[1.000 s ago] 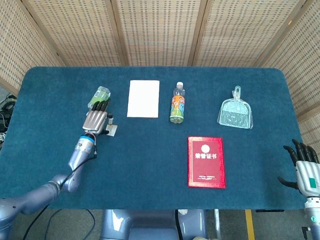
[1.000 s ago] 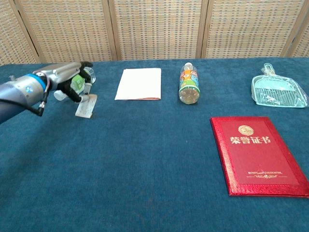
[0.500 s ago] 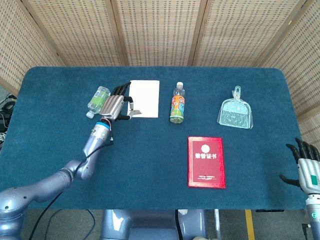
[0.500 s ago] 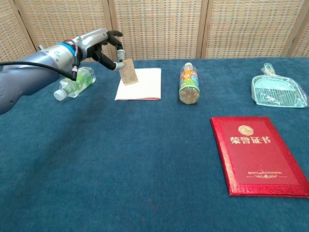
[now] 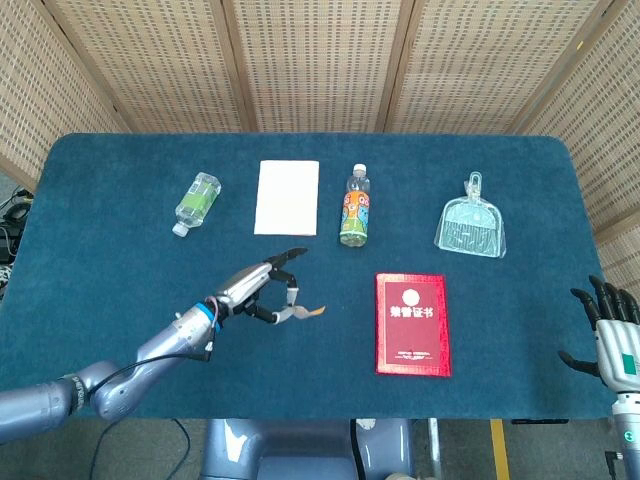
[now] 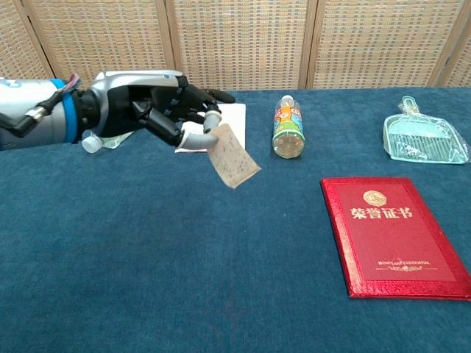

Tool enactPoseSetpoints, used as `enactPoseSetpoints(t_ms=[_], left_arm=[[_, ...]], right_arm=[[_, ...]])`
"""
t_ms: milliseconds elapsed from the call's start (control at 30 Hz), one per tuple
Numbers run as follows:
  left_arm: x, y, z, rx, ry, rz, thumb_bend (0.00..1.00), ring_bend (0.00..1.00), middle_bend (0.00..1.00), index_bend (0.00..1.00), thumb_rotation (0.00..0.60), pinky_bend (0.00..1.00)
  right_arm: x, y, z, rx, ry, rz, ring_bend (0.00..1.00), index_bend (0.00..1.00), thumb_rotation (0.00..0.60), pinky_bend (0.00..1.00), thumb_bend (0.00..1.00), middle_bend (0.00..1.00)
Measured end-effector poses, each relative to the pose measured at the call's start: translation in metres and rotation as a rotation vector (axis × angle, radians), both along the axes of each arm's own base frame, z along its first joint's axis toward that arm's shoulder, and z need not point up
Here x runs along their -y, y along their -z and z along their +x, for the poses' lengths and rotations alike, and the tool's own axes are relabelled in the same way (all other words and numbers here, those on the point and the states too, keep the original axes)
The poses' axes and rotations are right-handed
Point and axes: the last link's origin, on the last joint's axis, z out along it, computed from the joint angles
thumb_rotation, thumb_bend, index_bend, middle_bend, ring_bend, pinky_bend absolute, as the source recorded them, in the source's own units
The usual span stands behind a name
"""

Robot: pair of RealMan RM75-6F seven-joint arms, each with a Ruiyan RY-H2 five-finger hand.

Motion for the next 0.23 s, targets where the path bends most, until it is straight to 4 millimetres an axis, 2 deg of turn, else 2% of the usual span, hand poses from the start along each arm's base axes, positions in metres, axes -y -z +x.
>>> enactPoseSetpoints(t_ms=[100, 233], left_arm=[[0.020, -0.003, -0.005, -0.018, 0.015, -0.077, 0.44, 0.00, 0.00, 0.71, 0.600, 0.00], [0.031, -0.002, -0.009, -0.034, 0.026, -0.121, 0.44, 0.00, 0.00, 0.71, 0.600, 0.00]], right_arm=[[0.000, -0.001, -0.001, 0.001, 0.002, -0.006, 0.00, 0.15, 0.600, 0.00, 0.00, 0.00], [-0.001, -0.001, 0.000, 0.001, 0.000, -0.008, 0.00, 0.15, 0.600, 0.00, 0.00, 0.00]])
